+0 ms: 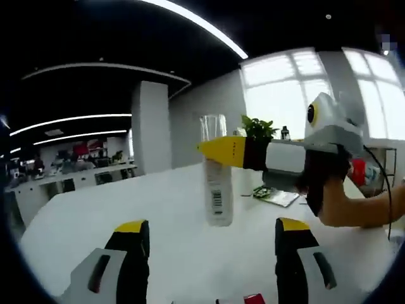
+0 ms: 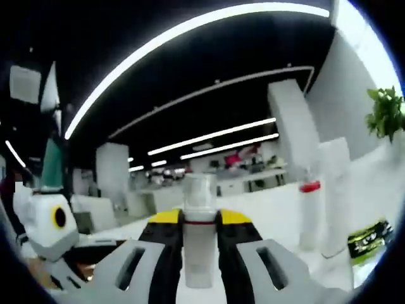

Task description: Arrange the skincare products in the storage area until every visible bottle or jar stands upright without overlapping.

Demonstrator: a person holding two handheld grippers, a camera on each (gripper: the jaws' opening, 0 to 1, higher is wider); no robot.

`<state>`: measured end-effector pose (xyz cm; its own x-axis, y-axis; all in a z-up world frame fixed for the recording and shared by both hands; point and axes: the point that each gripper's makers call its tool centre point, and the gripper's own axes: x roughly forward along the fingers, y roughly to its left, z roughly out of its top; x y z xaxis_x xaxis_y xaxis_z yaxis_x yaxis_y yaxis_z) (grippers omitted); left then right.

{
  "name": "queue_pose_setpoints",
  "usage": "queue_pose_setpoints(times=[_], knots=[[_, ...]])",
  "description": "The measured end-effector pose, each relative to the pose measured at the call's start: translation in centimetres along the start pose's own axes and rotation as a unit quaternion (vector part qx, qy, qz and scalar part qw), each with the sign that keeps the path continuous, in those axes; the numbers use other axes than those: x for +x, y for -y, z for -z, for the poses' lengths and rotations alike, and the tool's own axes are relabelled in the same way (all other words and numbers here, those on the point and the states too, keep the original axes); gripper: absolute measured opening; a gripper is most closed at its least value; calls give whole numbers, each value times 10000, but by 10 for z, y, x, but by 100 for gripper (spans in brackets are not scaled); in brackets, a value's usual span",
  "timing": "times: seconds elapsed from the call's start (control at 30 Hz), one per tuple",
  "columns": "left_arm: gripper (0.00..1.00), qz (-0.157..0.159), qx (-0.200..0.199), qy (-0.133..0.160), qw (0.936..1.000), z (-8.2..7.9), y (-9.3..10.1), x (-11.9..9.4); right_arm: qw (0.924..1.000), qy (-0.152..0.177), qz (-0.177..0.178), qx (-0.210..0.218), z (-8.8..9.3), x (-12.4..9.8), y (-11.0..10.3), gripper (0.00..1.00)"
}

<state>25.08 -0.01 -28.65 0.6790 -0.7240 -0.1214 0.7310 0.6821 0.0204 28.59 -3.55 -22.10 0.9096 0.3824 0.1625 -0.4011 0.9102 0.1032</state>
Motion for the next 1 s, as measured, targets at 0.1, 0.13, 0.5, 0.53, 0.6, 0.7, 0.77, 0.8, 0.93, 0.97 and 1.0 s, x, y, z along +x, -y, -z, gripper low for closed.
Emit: queue_pose_setpoints(times=[0.1,0.13,0.5,0.53,0.6,0.7,0.77,0.8,0.93,0.97,1.0], knots=[[77,148,-81,26,9999,7,9,2,9990,0,-294,335,1,-5,0,18],[74,185,95,-68,9998,10,12,2,9986,-54,-367,366,1,-8,-2,18],[43,400,143,319,9986,9,29,-4,9958,212,-849,257,-7,-18,-28,18],[39,350,225,258,9988,11,27,-4,9955,191,-914,186,-4,-18,-32,18],[30,280,224,268,9990,9,20,-3,9951,128,-970,133,0,-18,-36,19],[26,379,-67,240,9990,12,19,-2,9942,78,-1063,162,3,-29,-47,19],[22,408,-254,149,9987,17,19,-1,9936,-4,-1114,188,6,-31,-50,19],[22,390,-206,136,9989,18,19,-1,9937,-31,-1114,149,8,-31,-51,19],[21,167,95,90,9998,20,18,-4,9929,-57,-1179,119,10,-32,-52,19],[21,94,128,47,9999,20,19,-6,9923,-72,-1228,109,10,-32,-53,19],[21,-27,287,14,9996,21,17,-7,9919,-90,-1257,134,11,-32,-54,19]])
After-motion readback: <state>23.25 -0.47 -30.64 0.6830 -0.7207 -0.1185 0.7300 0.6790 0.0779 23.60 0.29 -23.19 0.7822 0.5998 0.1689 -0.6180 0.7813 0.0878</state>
